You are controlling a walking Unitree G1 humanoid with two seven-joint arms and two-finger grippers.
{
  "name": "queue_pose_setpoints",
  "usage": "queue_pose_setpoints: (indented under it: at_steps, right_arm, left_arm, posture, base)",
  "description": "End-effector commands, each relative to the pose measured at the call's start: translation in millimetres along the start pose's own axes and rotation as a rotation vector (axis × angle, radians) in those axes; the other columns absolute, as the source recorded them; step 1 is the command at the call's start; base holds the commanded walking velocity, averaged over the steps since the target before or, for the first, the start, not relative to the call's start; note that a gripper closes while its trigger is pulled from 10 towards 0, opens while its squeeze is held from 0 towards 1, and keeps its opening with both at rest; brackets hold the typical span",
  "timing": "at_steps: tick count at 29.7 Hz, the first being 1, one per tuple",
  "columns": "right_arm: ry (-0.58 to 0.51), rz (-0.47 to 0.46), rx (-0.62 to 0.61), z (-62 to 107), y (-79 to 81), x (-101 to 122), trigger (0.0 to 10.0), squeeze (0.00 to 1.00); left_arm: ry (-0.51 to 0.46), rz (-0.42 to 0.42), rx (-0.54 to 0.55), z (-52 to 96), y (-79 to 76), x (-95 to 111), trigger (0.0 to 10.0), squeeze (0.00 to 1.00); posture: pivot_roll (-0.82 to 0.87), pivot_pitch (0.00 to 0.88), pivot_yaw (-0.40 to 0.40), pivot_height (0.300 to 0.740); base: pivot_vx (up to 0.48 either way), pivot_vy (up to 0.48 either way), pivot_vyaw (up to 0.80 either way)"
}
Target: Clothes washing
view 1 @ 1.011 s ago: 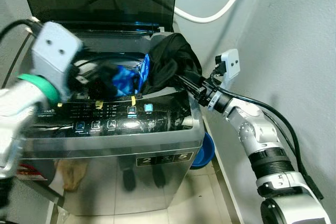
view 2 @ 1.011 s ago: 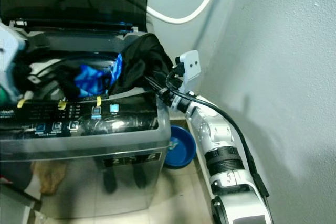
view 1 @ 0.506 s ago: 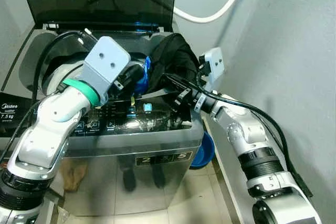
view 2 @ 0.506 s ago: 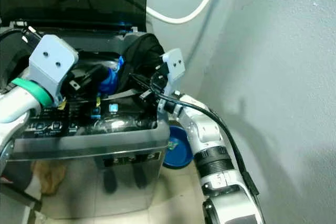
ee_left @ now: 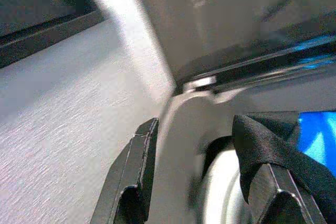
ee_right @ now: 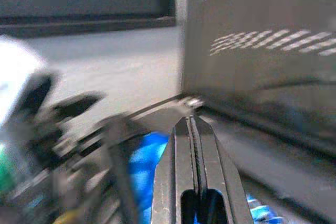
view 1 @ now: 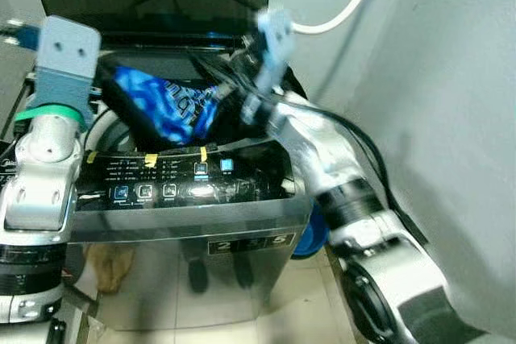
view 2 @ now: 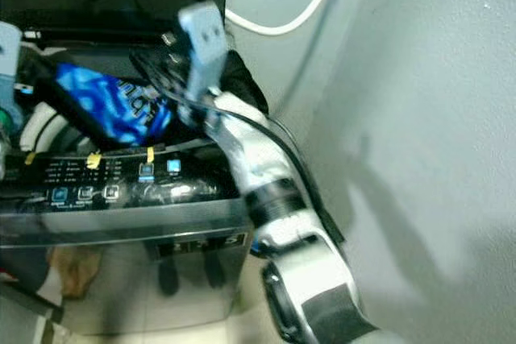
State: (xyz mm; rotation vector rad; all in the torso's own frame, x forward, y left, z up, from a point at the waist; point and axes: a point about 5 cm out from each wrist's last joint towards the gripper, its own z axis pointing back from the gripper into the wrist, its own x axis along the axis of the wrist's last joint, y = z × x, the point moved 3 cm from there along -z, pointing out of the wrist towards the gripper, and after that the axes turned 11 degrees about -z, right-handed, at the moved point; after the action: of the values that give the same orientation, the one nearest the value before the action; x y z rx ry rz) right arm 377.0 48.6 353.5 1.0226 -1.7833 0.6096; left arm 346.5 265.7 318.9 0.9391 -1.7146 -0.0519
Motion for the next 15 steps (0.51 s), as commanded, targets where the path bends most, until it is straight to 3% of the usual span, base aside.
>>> queue_pose_setpoints:
  at_steps: [1,4,8,10,13,15]
  right_arm:
    - [0.02,0.076,-0.007,-5.2,6.0,-6.3,10.0,0.0]
    - [0.078,0.208,0.011,-5.9,11.6,-17.9,10.0,0.0]
    - [0.096,0.241,-0.014,0.0,4.2,-23.1,10.0,0.0]
    - [0.098,0.244,-0.082,13.8,-15.5,-25.2,10.0,0.0]
    - [0.087,0.236,-0.122,22.2,-26.7,-23.0,10.0,0.0]
    - [0.033,0.222,-0.218,42.2,-50.8,-11.9,10.0,0.0]
  left_arm:
    - [0.039,-0.013,0.041,0.2,3.6,-10.1,10.0,0.0]
    - [0.045,-0.022,-0.002,-0.7,-2.5,-12.3,10.0,0.0]
    - [0.039,-0.002,-0.057,-1.1,-7.9,-12.0,10.0,0.0]
    - [0.043,0.069,-0.134,-7.5,-7.9,-9.6,10.0,0.0]
    - [0.04,0.09,-0.161,-14.0,-4.7,-7.4,10.0,0.0]
    - [0.021,0.157,-0.323,-30.0,-7.6,3.1,10.0,0.0]
  posture:
    - [0.12,0.101,-0.011,0.74]
    - [0.12,0.102,-0.009,0.74]
    - [0.12,0.104,-0.007,0.74]
    - [0.12,0.114,0.003,0.74]
    - [0.12,0.118,0.007,0.74]
    - [0.12,0.13,0.019,0.74]
  base:
    - [0.0,0.0,0.0]
    - [0.0,0.0,0.0]
    - [0.0,0.0,0.0]
    - [0.0,0.0,0.0]
    - [0.0,0.0,0.0]
    - [0.0,0.0,0.0]
